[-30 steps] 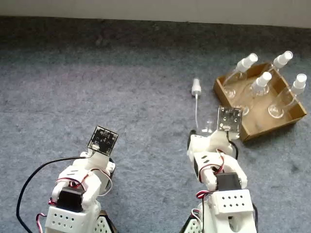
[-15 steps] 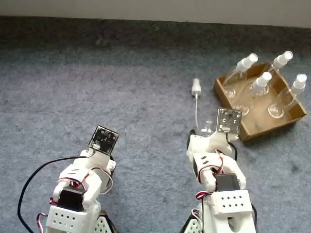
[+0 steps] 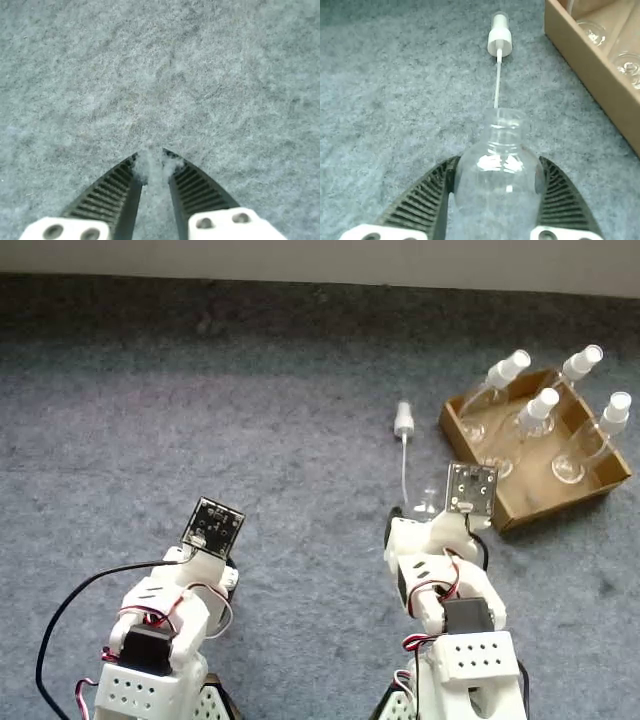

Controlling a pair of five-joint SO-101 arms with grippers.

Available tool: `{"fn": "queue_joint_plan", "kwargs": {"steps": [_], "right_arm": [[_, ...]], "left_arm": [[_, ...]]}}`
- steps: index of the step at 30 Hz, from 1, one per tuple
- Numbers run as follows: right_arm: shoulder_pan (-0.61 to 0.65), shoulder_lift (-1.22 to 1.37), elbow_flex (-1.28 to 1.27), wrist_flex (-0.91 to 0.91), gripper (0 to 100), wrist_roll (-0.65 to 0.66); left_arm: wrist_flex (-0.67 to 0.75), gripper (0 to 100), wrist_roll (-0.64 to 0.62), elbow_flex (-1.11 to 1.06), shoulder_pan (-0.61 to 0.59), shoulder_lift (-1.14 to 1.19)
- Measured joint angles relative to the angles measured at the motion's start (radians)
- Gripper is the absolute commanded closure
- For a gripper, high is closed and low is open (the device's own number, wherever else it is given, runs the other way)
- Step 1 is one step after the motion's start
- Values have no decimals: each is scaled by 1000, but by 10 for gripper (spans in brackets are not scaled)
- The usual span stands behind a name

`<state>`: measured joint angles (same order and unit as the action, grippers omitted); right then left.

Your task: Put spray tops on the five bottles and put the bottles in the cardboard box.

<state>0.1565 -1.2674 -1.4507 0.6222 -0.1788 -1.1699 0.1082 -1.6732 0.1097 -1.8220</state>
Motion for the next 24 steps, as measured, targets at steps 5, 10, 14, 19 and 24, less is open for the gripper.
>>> {"fn": "queue_joint_plan", "kwargs": {"steps": [5,10,14,19,24], "right_arm": [[0,0,0,0,839,0],[-18,0,3,5,839,0],[-61,0,68,80,839,0],[-92,-2,107,114,839,0],[-94,-117,107,137,839,0]], "left_arm": [[0,993,0,0,0,0],[0,993,0,0,0,0],[0,993,0,0,0,0],[0,992,0,0,0,0],[0,993,0,0,0,0]]}}
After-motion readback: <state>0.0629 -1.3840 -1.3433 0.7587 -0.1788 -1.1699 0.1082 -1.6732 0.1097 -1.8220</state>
